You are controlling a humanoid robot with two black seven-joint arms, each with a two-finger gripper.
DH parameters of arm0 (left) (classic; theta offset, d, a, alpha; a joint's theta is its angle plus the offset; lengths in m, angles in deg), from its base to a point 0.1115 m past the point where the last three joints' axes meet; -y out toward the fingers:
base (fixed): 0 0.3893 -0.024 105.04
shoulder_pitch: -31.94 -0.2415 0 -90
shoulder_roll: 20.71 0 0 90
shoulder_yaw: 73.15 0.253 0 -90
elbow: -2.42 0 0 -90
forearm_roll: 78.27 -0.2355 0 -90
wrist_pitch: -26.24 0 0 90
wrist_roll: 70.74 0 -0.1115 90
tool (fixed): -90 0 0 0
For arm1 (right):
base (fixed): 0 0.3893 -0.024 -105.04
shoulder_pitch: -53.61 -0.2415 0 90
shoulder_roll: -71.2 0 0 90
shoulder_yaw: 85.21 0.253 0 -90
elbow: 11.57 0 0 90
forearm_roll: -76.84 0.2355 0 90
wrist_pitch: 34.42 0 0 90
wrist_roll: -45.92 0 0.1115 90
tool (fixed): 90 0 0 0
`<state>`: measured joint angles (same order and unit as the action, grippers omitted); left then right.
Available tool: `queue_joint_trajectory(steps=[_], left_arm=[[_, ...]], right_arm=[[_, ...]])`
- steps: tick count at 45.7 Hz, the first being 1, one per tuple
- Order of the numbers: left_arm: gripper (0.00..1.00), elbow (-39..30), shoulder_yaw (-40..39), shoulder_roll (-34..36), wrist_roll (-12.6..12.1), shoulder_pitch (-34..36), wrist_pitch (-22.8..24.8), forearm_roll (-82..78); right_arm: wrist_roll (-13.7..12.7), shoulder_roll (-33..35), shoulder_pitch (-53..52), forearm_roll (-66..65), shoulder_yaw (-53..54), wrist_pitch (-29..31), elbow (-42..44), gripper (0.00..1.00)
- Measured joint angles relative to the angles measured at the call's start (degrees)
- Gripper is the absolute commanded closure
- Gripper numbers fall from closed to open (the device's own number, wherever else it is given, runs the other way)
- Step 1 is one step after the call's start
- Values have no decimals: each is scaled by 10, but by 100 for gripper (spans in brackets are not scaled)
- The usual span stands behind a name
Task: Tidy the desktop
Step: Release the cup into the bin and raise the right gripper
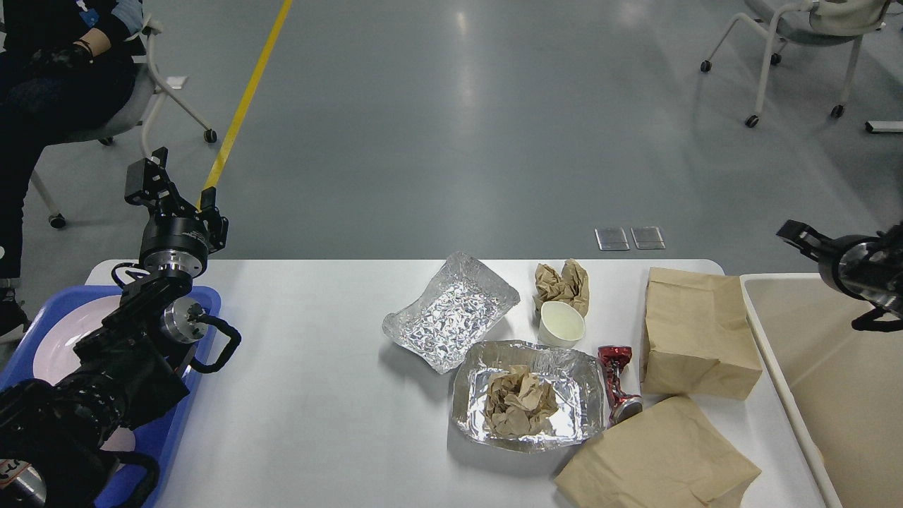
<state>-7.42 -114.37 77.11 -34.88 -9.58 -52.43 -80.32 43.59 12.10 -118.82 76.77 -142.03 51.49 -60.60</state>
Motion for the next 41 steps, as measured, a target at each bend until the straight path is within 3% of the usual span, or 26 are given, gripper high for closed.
queue_joint_trajectory(steps=[12, 30, 35, 41], left_arm=[[4, 0, 0, 0, 0, 0, 0, 0], [4, 0, 0, 0, 0, 0, 0, 0], [4, 0, 0, 0, 0, 0, 0, 0], [4, 0, 0, 0, 0, 0, 0, 0]], right_arm=[[1, -92, -151, 0, -36, 70, -104, 0], [1, -132, -411, 0, -37, 381, -238, 0], [1, -128, -452, 0, -39, 435, -250, 0], [0, -126, -461, 0, -45, 450, -248, 0]])
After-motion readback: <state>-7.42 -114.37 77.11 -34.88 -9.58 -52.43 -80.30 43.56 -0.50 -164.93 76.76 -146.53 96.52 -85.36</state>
